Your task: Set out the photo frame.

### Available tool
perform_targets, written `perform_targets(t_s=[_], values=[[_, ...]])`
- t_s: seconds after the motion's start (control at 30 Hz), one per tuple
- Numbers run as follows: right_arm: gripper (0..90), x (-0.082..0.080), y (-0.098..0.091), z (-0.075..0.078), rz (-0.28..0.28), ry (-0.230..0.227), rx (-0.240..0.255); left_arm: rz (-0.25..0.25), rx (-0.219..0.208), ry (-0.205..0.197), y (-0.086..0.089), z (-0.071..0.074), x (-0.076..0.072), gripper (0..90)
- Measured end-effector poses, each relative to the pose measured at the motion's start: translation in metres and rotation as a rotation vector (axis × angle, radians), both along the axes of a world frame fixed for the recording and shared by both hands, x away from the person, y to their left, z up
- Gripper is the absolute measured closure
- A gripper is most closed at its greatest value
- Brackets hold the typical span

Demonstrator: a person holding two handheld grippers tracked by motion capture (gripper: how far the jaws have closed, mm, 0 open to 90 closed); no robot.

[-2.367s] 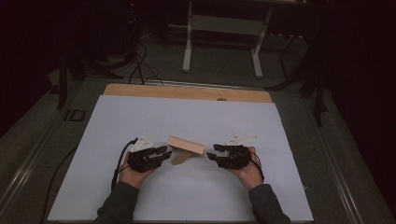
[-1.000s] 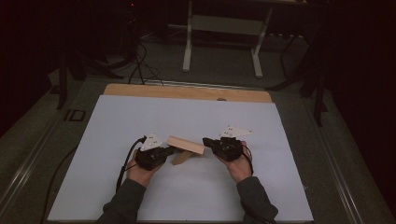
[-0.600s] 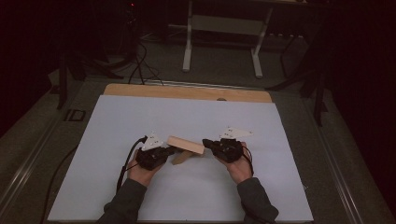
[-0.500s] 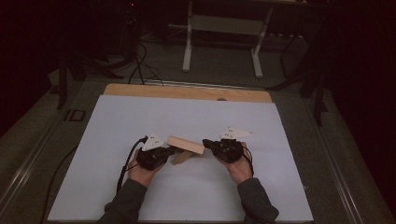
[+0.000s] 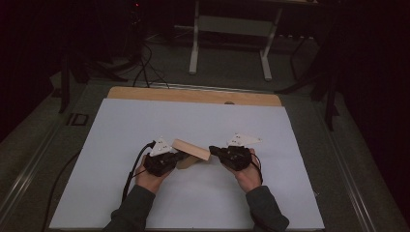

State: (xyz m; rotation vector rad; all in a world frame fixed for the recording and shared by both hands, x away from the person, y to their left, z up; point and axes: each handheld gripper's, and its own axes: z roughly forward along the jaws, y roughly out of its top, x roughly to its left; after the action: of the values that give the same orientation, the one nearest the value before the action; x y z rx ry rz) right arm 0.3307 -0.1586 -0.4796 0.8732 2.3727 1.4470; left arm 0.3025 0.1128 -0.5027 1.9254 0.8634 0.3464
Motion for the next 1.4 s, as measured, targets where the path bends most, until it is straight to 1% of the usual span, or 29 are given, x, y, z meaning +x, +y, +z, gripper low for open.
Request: perform_targets(t_s=[0.37, 0.47, 0.73, 1.17, 1.4], values=[[89.6, -0.004, 0.003, 0.001, 0.018, -0.007, -0.012, -0.019, 0.007, -0.008, -0.009, 0.001, -0.002, 90.0], [89.6, -0.005, 0.003, 0.002, 0.02, -0.009, -0.015, -0.02, 0.004, -0.006, -0.01, 0.001, -0.002, 90.0], [89.6, -0.008, 0.005, 0.003, 0.035, -0.013, -0.022, -0.034, 0.014, -0.003, -0.014, 0.0, -0.001, 90.0], [89.6, -0.012, 0.012, 0.003, 0.065, -0.021, -0.032, -0.021, 0.018, 0.005, -0.013, -0.002, 0.002, 90.0], [89.6, -0.015, 0.018, 0.004, 0.093, -0.024, -0.038, -0.019, 0.017, 0.009, -0.014, -0.002, 0.003, 90.0]])
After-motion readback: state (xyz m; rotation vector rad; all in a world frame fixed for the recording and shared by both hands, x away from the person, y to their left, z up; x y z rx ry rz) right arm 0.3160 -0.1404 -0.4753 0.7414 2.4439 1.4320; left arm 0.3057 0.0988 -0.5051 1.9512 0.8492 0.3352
